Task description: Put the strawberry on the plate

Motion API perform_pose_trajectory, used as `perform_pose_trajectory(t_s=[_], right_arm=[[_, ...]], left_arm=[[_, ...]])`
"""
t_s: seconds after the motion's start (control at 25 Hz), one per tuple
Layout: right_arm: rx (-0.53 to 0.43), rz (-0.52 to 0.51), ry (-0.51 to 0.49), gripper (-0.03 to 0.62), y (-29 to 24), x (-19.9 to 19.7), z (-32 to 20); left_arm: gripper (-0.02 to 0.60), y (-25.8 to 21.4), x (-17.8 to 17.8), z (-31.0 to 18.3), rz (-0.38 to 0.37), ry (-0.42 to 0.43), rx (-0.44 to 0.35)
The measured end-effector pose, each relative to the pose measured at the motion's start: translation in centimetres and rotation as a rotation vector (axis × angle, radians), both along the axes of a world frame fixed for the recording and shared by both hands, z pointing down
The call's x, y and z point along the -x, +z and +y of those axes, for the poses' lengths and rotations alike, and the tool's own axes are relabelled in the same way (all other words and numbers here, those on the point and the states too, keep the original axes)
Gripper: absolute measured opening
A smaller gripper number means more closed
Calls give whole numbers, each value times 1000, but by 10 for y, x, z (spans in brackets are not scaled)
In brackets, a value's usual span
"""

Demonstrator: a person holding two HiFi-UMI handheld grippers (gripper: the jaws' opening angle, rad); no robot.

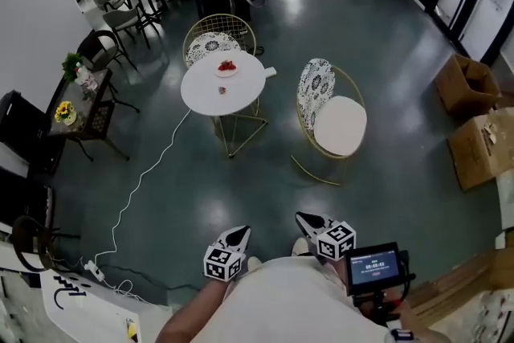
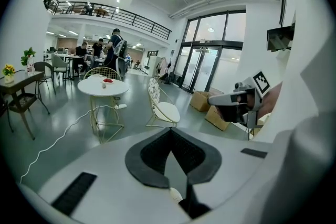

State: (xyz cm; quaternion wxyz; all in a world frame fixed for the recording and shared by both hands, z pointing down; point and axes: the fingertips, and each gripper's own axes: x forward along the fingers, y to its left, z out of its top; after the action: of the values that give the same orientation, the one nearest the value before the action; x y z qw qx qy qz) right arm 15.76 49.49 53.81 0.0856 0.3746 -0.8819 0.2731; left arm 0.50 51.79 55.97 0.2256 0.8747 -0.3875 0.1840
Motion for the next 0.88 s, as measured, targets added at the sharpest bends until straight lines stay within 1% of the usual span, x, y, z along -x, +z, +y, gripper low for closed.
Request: perform_pose_trajectory(t_s=[0.16,0.28,0.48,0.6,0.76,0.88], right_arm=[[-18,-4,-26,5,-4,-26,-23],[-9,-12,-26,5,-1,-44,-31],[-20,-29,-52,5,-7,-80,-50],[-20,-41,-54,5,-8,-87,-65],[7,-48,-59,5,6,-87,-84],[18,-49,-66,5,15,-82,-100]], left_arm=[[3,-5,-31,-25,-4,-10,-12],[3,-5,-49,-32,-13,-8,-10],[4,-15,-79,-55,-39,-39,-41],[3,-21,-78,-69,-60,-50,-49],[3,-11,-71,-81,-84,-74,-21],[3,-4,-65,-97,-85,-90,-10]])
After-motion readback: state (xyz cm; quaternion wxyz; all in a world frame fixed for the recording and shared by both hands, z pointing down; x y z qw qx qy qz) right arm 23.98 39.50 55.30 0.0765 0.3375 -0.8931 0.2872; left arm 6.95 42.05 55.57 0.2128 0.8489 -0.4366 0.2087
